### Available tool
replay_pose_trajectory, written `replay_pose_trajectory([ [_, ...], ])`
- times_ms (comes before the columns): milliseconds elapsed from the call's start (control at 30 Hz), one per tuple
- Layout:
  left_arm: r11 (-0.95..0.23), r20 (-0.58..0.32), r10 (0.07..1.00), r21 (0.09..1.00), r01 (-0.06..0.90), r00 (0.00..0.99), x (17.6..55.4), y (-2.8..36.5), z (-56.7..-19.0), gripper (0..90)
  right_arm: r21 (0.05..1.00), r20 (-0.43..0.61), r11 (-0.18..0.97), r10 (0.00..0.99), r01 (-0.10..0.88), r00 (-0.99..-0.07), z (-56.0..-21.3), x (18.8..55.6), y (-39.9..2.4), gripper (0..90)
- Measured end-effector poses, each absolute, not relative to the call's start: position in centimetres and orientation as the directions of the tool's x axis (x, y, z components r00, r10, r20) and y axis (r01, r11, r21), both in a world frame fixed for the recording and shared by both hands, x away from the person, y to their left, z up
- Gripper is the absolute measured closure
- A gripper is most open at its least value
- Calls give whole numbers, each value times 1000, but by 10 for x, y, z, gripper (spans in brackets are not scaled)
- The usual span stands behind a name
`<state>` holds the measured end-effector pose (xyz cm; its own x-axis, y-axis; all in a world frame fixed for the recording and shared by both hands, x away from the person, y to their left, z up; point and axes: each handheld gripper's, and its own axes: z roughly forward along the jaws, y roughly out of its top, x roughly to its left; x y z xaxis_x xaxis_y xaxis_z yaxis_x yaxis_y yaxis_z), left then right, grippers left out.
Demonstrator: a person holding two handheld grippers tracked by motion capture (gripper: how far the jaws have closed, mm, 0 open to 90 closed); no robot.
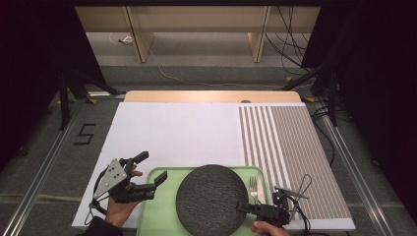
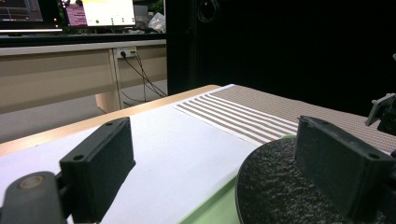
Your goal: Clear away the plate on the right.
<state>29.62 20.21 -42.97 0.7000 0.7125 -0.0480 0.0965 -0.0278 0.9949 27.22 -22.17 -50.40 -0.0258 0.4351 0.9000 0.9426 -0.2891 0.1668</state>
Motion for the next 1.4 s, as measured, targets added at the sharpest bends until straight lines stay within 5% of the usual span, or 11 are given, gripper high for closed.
replay_pose_trajectory([
  [867, -29, -48, 711, 995, 97, 701, 296, 202, -430, 117, 233, 813, -184, 576, 955, -88, -498, 274, -215, 794],
  [1400, -25, -53, 710, 995, 100, 702, 296, 202, -430, 117, 282, 742, -112, 654, 953, -143, -491, 276, -212, 536],
])
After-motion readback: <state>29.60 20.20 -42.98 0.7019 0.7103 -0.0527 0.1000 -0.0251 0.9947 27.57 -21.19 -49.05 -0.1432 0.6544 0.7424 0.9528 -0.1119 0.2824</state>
